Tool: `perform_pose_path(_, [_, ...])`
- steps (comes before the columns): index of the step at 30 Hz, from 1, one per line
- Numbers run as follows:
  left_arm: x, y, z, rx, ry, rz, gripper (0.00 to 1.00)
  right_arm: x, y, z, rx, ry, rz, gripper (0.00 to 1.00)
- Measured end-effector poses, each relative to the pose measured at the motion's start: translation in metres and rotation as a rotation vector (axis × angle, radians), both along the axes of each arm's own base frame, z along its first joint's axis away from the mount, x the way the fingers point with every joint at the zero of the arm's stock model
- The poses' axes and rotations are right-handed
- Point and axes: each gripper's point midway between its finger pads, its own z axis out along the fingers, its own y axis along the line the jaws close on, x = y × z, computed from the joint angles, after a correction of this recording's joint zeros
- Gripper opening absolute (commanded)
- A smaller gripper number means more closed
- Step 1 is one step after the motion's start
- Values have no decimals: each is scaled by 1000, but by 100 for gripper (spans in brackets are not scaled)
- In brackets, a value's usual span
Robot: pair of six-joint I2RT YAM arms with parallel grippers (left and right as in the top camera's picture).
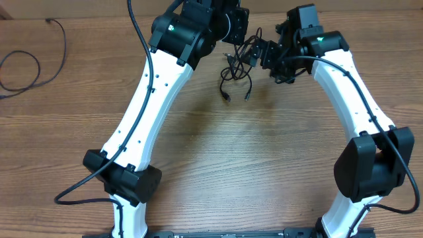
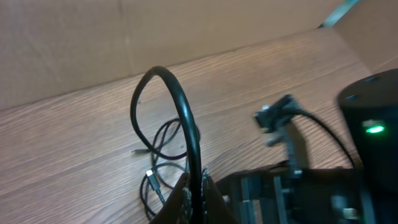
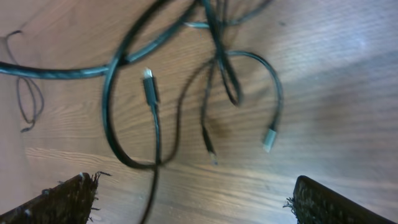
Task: Untangle cables
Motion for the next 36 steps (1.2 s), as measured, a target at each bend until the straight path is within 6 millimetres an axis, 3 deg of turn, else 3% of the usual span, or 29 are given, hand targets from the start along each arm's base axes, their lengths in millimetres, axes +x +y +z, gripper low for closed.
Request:
perform_pose_path(6, [-13, 3, 31, -56, -41, -2, 4, 8, 17, -4, 42, -38, -9, 100])
perform_pose_path(7, [-15, 5, 37, -65, -49, 0, 4, 10, 21, -4, 51, -49, -13, 96])
perform_pose_path(9, [-20, 7, 48, -88, -59, 6, 4, 15, 31, -4, 71, -81, -12, 73])
perform_pose_path(10, [-23, 8, 53, -97, -65, 6, 4, 17, 36, -3, 81, -95, -13, 54])
perform_pose_path(14, [-25, 18, 59, -108, -64, 27, 4, 17, 42, -12, 54, -97, -41, 9])
perform_pose_path(15, [-25, 22, 57, -104, -54, 36, 4, 15, 40, -15, 37, -89, -48, 4])
perform_pose_path(19, [-18, 52, 44, -61, -7, 87, 4, 15, 25, -23, 0, -58, -100, 4])
perform_pose_path(23, [-13, 99, 25, -4, 69, 184, 4, 5, -5, -36, -45, 31, -162, 4])
perform_pose_path(27, [-4, 142, 15, 31, 99, 287, 4, -4, -55, -48, -97, 133, -269, 4])
perform_pose_path(30, [7, 198, 26, 62, 51, 422, 4, -11, -119, -59, -193, 195, -406, 4])
perform_pose_path(34, [0, 280, 49, 79, -1, 613, 4, -21, -197, -64, -286, 240, -573, 4])
perform_pose_path(36, [-9, 306, 59, 78, -21, 674, 4, -29, -219, -66, -302, 267, -619, 4])
